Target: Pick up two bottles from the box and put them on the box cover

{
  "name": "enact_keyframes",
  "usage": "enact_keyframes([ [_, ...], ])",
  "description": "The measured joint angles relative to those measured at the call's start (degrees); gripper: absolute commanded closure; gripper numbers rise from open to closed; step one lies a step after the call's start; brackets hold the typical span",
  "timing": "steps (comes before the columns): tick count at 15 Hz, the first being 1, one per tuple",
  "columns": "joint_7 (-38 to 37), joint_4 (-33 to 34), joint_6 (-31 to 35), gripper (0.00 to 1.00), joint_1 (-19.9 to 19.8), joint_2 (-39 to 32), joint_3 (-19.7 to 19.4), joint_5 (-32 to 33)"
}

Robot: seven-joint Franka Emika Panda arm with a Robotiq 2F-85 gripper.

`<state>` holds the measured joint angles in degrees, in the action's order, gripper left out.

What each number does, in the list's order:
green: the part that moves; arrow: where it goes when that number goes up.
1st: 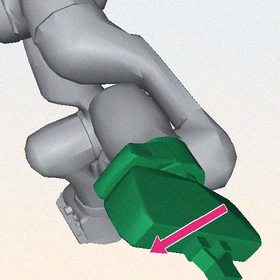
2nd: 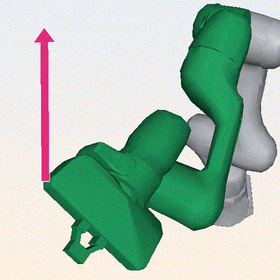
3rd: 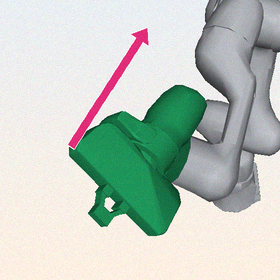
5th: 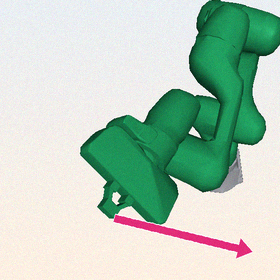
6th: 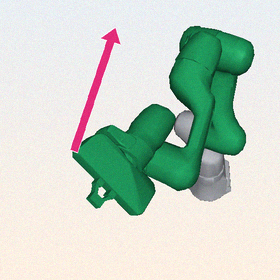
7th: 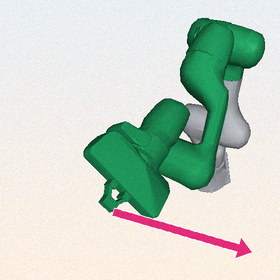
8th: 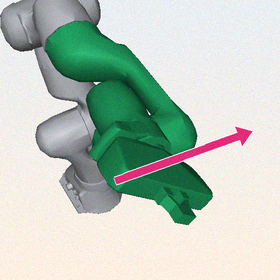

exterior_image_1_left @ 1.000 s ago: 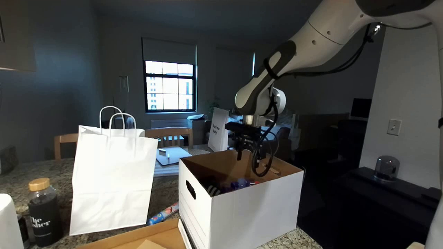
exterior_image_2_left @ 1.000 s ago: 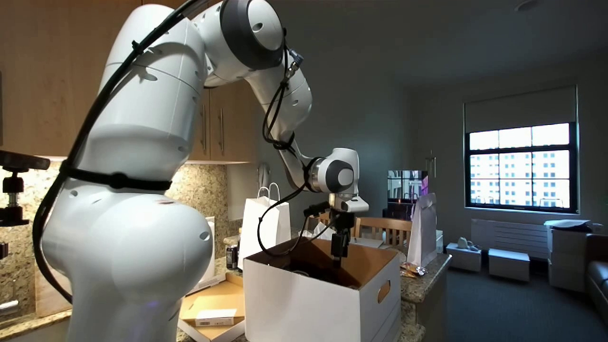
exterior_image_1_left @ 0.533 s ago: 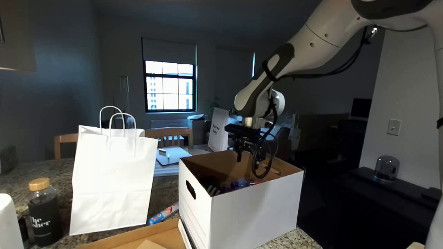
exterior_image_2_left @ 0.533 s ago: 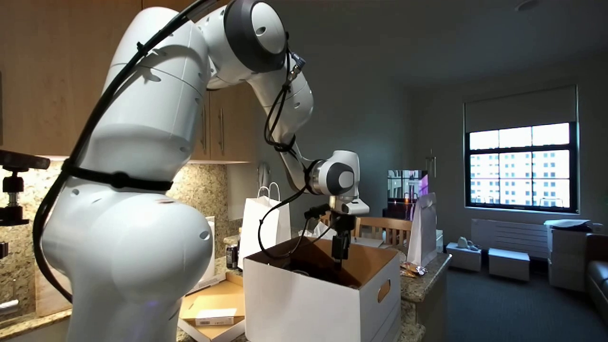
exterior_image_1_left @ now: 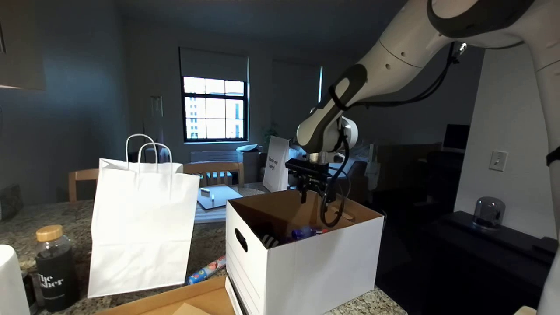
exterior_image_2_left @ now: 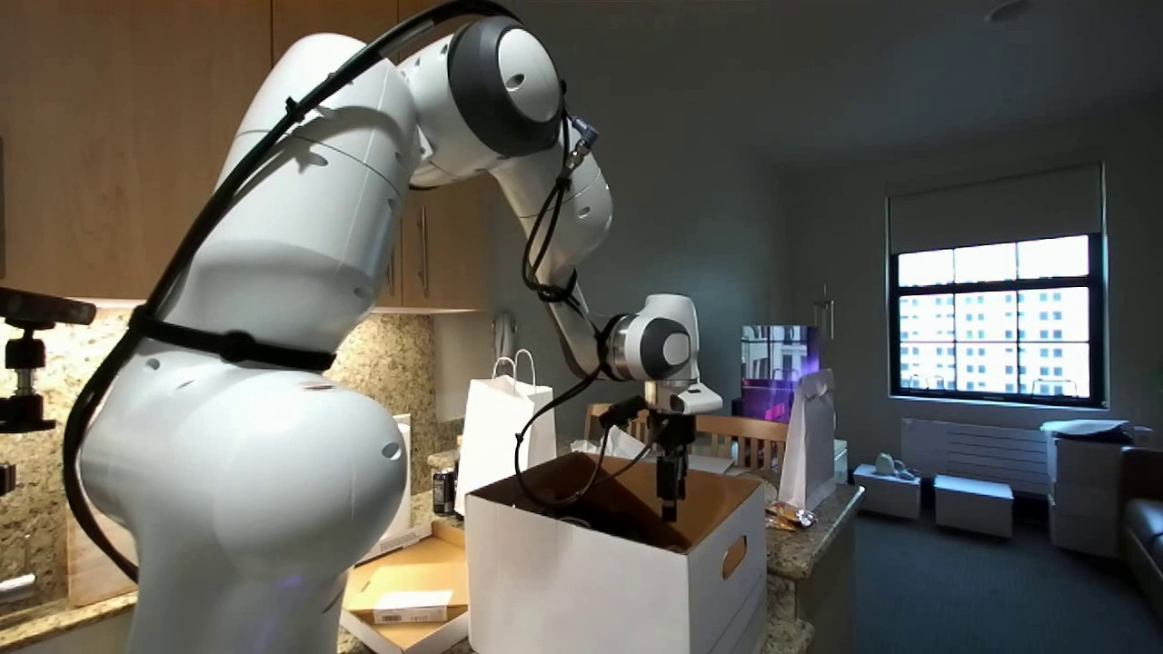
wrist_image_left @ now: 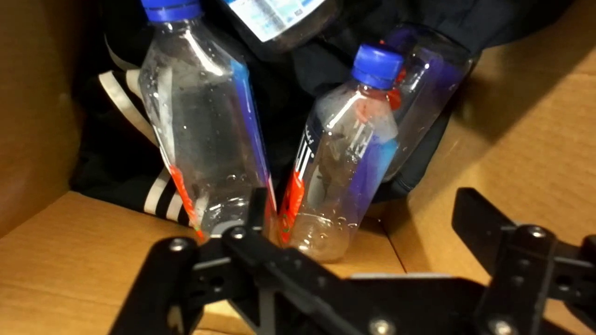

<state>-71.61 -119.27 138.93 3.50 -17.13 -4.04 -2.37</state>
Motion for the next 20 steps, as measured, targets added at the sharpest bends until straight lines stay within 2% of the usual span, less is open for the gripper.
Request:
enact_keyframes([
  [10,0.0,3.13,1.43,0.0,0.06,-2.6,-0.51,0.84],
  [20,0.07,3.27,3.2,0.0,0.85,-5.78,-0.52,1.11],
])
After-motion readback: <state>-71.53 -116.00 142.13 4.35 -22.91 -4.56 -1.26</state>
